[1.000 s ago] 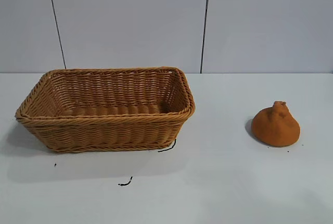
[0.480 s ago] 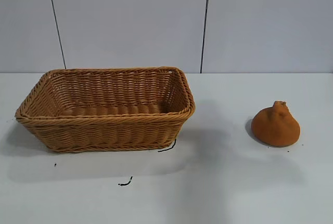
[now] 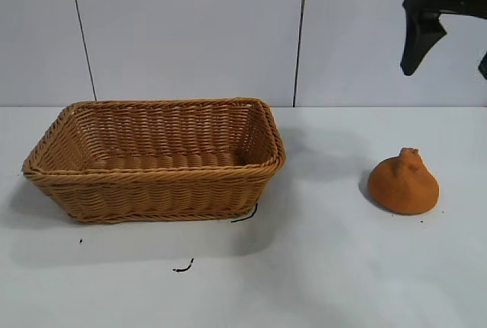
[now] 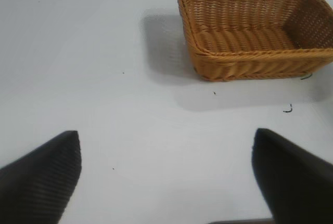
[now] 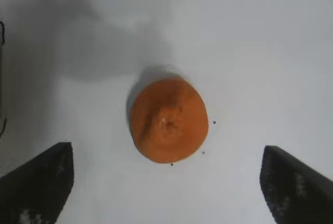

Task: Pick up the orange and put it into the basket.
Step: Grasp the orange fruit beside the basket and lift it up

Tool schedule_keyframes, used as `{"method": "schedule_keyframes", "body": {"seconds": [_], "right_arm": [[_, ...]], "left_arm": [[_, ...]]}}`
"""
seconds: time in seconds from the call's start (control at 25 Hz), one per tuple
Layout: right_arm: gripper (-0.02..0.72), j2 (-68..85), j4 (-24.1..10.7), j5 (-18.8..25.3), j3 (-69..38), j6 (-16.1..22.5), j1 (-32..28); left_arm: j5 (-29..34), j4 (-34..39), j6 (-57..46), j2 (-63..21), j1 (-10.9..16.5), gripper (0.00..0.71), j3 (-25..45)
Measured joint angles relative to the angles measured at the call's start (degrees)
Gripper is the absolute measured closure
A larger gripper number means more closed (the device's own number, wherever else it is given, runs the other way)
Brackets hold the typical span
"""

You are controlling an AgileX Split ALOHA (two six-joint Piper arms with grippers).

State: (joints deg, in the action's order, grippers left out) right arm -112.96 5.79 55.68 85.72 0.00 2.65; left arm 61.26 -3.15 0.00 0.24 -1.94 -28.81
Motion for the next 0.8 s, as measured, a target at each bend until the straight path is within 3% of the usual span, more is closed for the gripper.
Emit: {"method": "schedule_keyframes", "body": {"seconds": [0.4,0.64,0.72,0.8], "right_arm": [[0.008,-11.2,3.1,-4.37,0.04,-1.27,0.0],[0.017,-12.7,2.74,-4.38,0.04,-1.45,0.0],[0.064,-12.7,1.99,-4.56,0.13,-1.06,0.0],[0.182,-12.7,1.26,-4.55,0.13,-1.0,0.0]], "left_arm": [[0.0,0.0,0.0,0.0,0.0,0.071,0.0],[0.0,0.0,0.0,0.0,0.0,0.071,0.0],[0.0,0.0,0.0,0.0,0.0,0.071,0.0],[0.0,0.0,0.0,0.0,0.0,0.071,0.0]]}}
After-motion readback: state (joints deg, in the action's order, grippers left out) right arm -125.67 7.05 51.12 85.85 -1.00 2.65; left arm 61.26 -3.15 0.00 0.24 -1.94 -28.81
